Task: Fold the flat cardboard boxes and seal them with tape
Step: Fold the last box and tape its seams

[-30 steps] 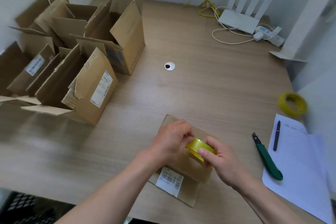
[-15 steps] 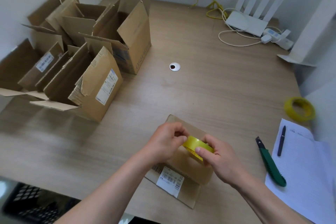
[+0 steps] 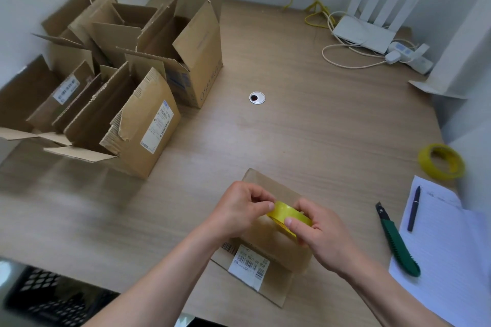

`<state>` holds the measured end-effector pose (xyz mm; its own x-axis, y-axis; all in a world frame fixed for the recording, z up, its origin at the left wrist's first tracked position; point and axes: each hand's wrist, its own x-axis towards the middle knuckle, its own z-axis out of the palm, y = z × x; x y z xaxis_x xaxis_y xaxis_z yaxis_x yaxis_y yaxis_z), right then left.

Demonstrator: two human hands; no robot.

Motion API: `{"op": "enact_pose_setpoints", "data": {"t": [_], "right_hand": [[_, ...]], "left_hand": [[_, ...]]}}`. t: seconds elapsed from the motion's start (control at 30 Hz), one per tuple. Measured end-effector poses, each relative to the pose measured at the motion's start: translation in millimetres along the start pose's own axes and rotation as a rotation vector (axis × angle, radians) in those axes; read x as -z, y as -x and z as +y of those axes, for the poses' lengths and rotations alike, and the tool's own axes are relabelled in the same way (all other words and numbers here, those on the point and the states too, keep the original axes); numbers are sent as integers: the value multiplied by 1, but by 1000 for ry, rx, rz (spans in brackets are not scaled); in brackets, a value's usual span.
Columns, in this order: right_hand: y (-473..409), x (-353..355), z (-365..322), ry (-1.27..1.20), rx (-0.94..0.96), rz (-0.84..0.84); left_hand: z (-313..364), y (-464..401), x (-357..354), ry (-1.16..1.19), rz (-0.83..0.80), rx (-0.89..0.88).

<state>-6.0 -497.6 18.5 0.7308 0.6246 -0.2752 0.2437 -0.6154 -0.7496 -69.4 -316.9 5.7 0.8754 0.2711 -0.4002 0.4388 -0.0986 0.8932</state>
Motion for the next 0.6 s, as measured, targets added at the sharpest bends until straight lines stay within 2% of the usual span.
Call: {"op": "enact_pose_setpoints", "data": {"t": [0.23,0.37,0.47,0.53,0.6], "right_hand": [[0,1,-3,13,-6,-8],[-1,0,-3,26,-10,-16],[-1,1,-2,36,2,-29],[-2,1,-1,49,5,-33],[-3,0,-2,73,11,-35]], "left_hand": [[-1,0,1,-34,-11,-16],[2,0,0,-216,-52,-72],[6,1,5,-319,-143,-79],[7,1,14,-235,-226,-13],[9,2,22,-38,-279,74]]}}
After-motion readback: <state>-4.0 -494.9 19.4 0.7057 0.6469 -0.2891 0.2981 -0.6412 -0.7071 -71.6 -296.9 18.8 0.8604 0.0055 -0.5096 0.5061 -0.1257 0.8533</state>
